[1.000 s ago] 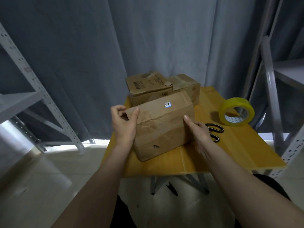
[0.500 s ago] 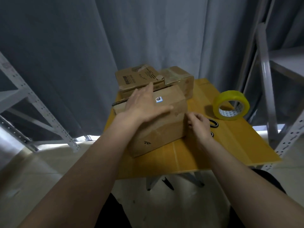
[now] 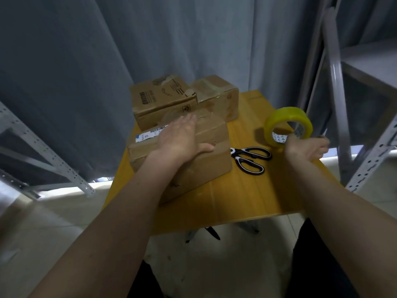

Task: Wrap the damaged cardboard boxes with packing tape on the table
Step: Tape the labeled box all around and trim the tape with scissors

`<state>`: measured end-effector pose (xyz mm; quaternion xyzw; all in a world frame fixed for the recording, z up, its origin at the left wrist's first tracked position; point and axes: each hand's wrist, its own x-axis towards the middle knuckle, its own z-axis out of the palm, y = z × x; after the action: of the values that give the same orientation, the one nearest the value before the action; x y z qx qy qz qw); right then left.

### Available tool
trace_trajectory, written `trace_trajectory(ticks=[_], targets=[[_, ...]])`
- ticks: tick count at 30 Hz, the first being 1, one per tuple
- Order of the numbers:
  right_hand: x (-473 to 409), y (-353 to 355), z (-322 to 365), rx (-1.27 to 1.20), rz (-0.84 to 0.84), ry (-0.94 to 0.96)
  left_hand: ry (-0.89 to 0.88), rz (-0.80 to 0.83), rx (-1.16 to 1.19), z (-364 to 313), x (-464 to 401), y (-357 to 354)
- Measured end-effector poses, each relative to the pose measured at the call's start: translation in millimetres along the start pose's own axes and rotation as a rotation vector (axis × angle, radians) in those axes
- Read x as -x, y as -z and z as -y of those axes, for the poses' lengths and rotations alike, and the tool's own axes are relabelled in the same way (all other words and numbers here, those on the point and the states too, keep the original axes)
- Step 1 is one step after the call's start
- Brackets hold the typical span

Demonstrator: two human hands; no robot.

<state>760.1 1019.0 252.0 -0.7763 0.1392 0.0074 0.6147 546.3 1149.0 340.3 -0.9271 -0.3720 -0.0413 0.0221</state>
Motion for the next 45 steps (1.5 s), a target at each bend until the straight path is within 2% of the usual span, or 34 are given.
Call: trace_trajectory(ticks=[4,5,7,9,11,13,15,17,19,22,24,31,33,37,45], targets=[[-1.7,1.5,6.1,-0.034,-0.050,-0.007,-0.022,0.002,0.050,8.1,-10.0,16.6],[3.9,0.9,8.7,-0.079,-0.071,0.019,-0.027,0.044,0.088,13.3,-13.0,21.2],[22.1,-3.0,11.1,-0.190,-0.020,0.104,0.003,0.240,0.202,28.4,-19.4,31.8],[46.8,-8.6,8.5,-0.258,0.158,0.152,0.046,0.460,0.332,46.2,-24.1,41.7],[72.2,-13.0,4.0,-0.249,0.386,0.122,0.064,0.553,0.385,59.6,-27.8,49.9],[91.4,-16.9,-1.1,-0.258,0.626,0.120,0.070,0.573,0.475,66.1,-29.0,52.8],[105.4,-20.5,-1.3,-0.257,0.868,0.209,0.059,0.538,0.559,67.5,-25.8,48.4],[112.9,-25.6,6.2,-0.235,1.067,0.312,0.033,0.476,0.511,67.3,-23.7,45.7],[115.9,-32.0,12.5,-0.192,1.171,0.384,0.028,0.471,0.440,67.8,-20.2,46.1],[111.8,-37.8,15.3,-0.193,1.166,0.407,0.063,0.525,0.279,66.0,-13.6,43.7],[106.5,-39.4,12.8,-0.212,1.167,0.402,0.080,0.494,0.204,63.5,-9.3,39.7],[92.6,-26.7,8.9,-0.224,1.157,0.388,0.051,0.409,0.285,60.6,2.7,36.3],[92.9,-17.9,12.6,-0.196,1.192,0.386,0.024,0.430,0.391,64.7,5.8,40.3],[103.9,-7.9,28.3,-0.149,1.250,0.441,0.049,0.535,0.850,76.8,10.0,47.9],[116.6,-2.5,47.6,0.037,1.216,0.323,0.164,0.668,1.097,95.6,7.9,35.6]])
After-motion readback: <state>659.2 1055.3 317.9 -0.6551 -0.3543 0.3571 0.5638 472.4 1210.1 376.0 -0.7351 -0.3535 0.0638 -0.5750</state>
